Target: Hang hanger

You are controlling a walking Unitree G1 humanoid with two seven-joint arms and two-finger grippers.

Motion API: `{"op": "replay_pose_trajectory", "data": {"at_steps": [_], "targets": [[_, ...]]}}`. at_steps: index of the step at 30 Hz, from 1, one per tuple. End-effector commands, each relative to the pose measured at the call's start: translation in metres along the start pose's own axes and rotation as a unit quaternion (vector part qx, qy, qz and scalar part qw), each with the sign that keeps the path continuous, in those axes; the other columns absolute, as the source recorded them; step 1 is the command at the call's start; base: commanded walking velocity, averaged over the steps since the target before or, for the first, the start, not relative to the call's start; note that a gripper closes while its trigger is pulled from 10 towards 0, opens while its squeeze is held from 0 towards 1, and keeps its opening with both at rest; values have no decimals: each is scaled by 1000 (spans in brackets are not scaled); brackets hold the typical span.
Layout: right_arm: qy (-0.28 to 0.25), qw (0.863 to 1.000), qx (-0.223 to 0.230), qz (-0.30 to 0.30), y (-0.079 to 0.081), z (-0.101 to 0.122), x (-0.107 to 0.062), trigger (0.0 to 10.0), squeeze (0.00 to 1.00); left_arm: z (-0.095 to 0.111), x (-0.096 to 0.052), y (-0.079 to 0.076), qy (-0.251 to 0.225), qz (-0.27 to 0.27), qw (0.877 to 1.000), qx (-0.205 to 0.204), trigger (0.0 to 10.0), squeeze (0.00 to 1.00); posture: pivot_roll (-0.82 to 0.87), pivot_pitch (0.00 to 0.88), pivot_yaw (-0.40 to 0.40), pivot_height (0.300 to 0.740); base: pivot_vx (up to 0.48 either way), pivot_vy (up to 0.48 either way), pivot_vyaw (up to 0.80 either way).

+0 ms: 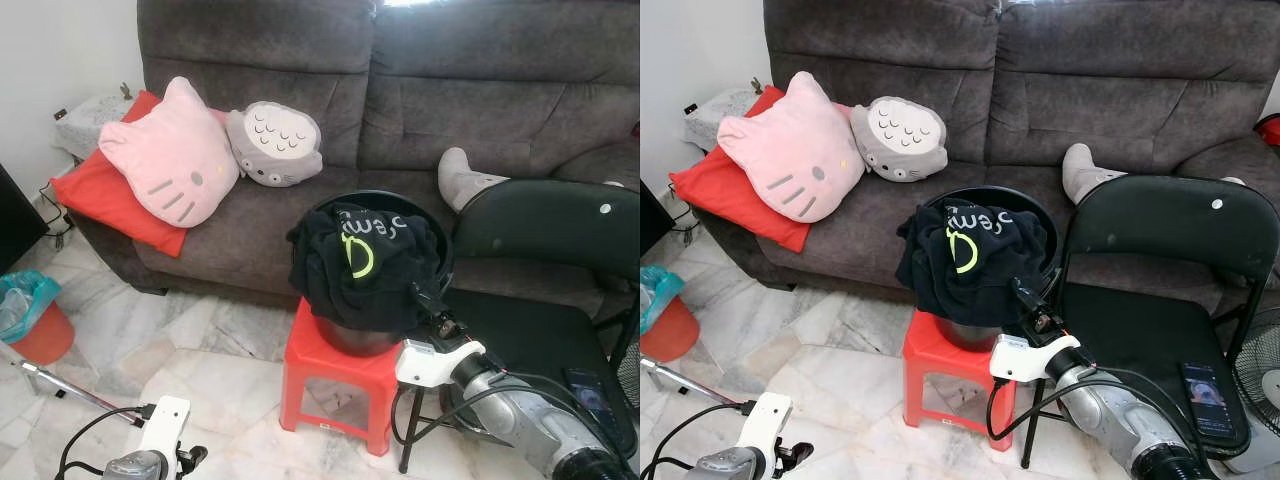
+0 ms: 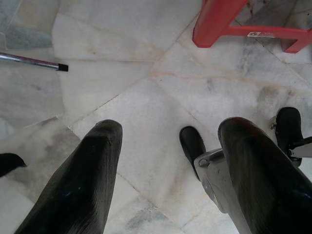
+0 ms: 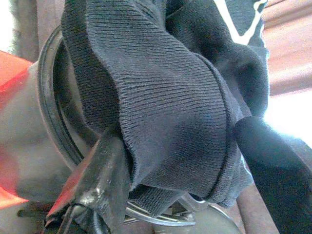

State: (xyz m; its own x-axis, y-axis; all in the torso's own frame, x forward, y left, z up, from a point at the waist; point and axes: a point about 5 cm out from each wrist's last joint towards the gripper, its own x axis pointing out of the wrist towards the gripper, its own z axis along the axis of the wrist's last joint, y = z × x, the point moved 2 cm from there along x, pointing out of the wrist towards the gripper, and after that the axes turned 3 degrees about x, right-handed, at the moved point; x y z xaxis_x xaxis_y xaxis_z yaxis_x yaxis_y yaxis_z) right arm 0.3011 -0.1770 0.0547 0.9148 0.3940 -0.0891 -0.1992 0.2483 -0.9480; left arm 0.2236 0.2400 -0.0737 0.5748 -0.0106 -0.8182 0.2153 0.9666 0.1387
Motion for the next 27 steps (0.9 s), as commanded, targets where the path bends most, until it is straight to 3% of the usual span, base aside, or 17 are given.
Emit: {"op": "replay_pose_trajectory", "data": {"at_steps": [1, 14, 17, 21, 27], "targets": [[-1, 1000, -8, -12, -1, -1, 0, 10000, 0, 0, -1, 4, 2, 2, 1000, 11, 10000, 0, -87, 0, 40, 740, 0, 0, 0], [-10, 997, -48, -60, 0, -1, 5, 10000, 0, 3, -1, 5, -4, 3, 1000, 8, 10000, 0, -79, 0, 42, 740, 0, 0, 0], [-9, 997, -51, -64, 5, 0, 4, 10000, 0, 3, -1, 5, -5, 2, 1000, 7, 10000, 0, -79, 0, 42, 740, 0, 0, 0], [3, 999, -33, -34, 25, 1, 1, 10000, 0, 4, -1, 4, -5, -1, 1000, 9, 10000, 0, -79, 0, 42, 740, 0, 0, 0], [8, 995, -65, -71, 19, -2, 1, 10000, 0, 4, -1, 4, -7, 0, 1000, 8, 10000, 0, -81, 0, 45, 740, 0, 0, 0]]}}
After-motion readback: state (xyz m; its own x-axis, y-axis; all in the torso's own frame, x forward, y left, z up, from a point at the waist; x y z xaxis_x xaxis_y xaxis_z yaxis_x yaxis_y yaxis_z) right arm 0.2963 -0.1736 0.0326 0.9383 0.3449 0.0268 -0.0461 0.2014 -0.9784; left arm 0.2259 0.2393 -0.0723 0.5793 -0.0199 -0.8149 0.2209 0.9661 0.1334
